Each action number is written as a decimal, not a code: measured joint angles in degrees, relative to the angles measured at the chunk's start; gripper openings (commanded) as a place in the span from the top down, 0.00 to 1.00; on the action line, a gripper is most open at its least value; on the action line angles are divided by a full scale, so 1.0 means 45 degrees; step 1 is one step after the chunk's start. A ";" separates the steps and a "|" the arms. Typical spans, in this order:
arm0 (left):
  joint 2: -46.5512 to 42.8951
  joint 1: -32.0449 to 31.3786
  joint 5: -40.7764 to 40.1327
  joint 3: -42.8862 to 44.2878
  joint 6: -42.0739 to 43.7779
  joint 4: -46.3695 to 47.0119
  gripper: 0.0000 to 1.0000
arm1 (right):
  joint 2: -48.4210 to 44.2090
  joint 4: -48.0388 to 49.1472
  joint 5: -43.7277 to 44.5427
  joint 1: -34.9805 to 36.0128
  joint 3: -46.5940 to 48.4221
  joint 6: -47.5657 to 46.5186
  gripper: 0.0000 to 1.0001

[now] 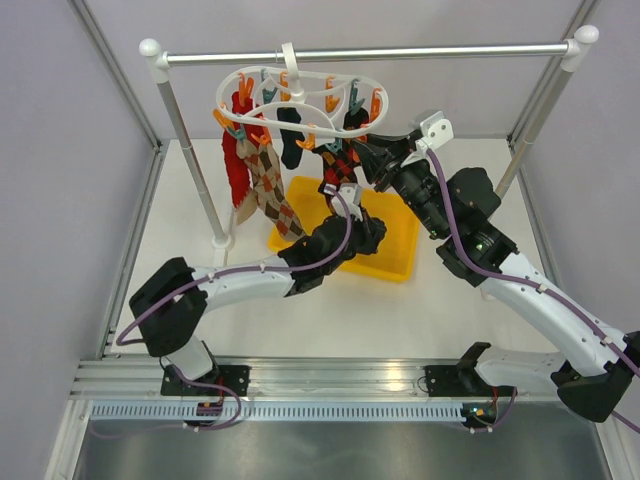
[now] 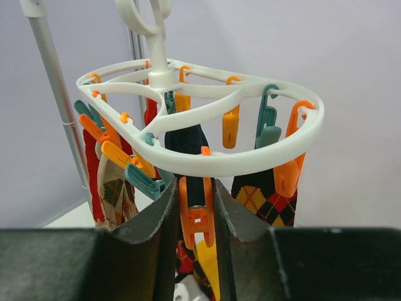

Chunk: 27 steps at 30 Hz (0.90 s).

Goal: Remove the socks clipped to the hanger

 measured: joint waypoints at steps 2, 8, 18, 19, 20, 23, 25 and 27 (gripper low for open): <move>0.0520 0.0136 0.0044 0.0559 -0.0010 -0.0219 0.97 | -0.0005 0.0000 0.0000 0.0000 0.0000 0.0010 0.99; 0.1836 0.0811 0.0291 0.2176 -0.0121 -0.0767 0.86 | -0.0005 -0.0005 -0.0005 0.0000 0.0000 0.0015 0.99; 0.2744 0.1156 0.1345 0.3065 -0.0262 -0.1443 0.32 | 0.0068 -0.0015 -0.0005 0.0000 0.0000 0.0015 0.98; 0.2744 0.1151 0.1438 0.3026 -0.0257 -0.1379 0.32 | 0.0092 -0.0015 -0.0005 0.0000 0.0000 0.0015 0.98; 0.2744 0.1146 0.1530 0.2958 -0.0253 -0.1311 0.31 | 0.0117 -0.0015 -0.0005 0.0000 0.0000 0.0015 0.98; 0.2662 0.1127 0.1880 0.2467 -0.0165 -0.1030 0.31 | 0.0175 -0.0024 -0.0005 0.0000 0.0000 0.0015 0.98; 0.2477 0.1035 0.2098 0.1943 -0.0034 -0.0918 0.32 | 0.0189 -0.0053 -0.0005 0.0000 0.0000 0.0015 0.98; 0.2050 0.0811 0.2137 0.1224 0.0107 -0.0767 0.32 | 0.0189 -0.0073 -0.0005 0.0000 0.0000 0.0019 0.98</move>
